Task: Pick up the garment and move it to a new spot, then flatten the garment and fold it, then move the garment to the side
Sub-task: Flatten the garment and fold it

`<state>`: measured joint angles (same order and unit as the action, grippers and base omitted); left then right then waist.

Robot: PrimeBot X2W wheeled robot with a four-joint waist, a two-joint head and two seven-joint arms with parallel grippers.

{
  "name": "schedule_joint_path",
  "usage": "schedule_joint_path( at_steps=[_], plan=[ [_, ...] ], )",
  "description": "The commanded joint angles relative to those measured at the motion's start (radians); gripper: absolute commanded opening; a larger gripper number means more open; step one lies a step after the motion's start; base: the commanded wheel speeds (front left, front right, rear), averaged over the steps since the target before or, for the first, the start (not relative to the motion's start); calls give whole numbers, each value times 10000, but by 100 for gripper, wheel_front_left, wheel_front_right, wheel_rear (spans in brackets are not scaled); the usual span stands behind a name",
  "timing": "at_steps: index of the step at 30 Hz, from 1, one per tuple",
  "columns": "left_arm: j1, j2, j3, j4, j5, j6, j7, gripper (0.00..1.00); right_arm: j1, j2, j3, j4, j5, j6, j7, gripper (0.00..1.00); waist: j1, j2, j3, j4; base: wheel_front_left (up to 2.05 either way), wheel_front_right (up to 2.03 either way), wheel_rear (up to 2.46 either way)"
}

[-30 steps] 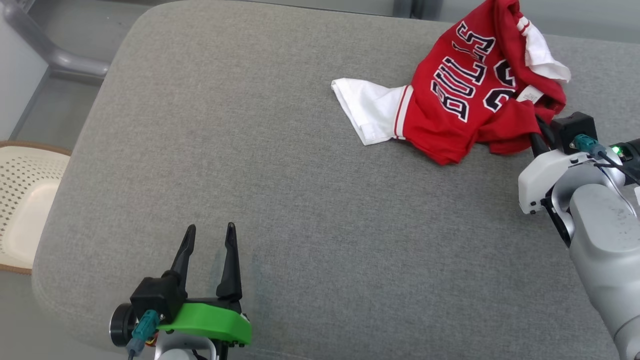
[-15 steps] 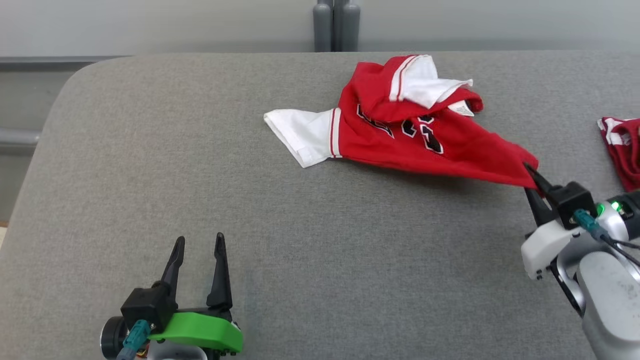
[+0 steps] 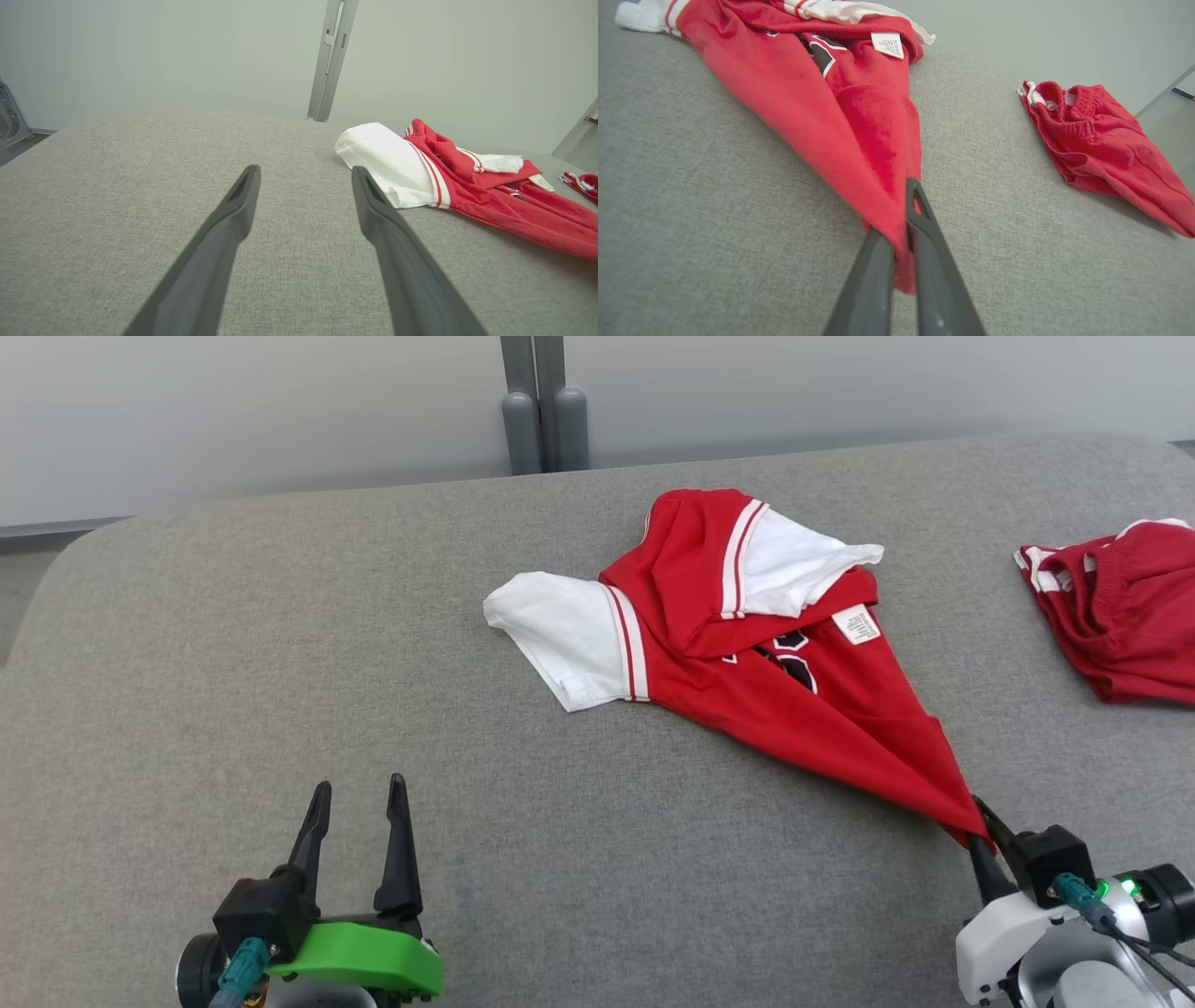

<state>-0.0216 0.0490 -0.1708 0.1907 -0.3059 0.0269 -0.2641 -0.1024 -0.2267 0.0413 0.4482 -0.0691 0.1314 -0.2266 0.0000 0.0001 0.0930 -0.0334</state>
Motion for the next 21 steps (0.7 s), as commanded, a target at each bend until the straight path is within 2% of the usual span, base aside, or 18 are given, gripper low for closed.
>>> schedule_joint_path(
  at_steps=[1,6,11,16,21],
  plan=[
    [132,29,32,-22,42,2,-2,100,222,190,-65,60,-78,-14,-103,100,0,-1,-60,-88,0,0,0],
    [185,30,99,4,56,-3,-2,100,456,594,-171,82,51,-14,-252,100,0,-1,-143,-242,0,0,0],
    [221,29,181,-12,49,-15,-2,100,654,606,66,-323,559,-14,-317,100,0,-1,-214,-397,0,0,0],
    [84,102,261,125,262,-103,-1,100,619,561,95,-1447,1451,-14,-349,100,0,-1,-258,-652,0,0,0],
    [-502,257,136,513,454,-331,-2,100,439,400,76,-2519,1833,-14,-354,100,0,-1,-225,-903,0,0,0]
  ],
)
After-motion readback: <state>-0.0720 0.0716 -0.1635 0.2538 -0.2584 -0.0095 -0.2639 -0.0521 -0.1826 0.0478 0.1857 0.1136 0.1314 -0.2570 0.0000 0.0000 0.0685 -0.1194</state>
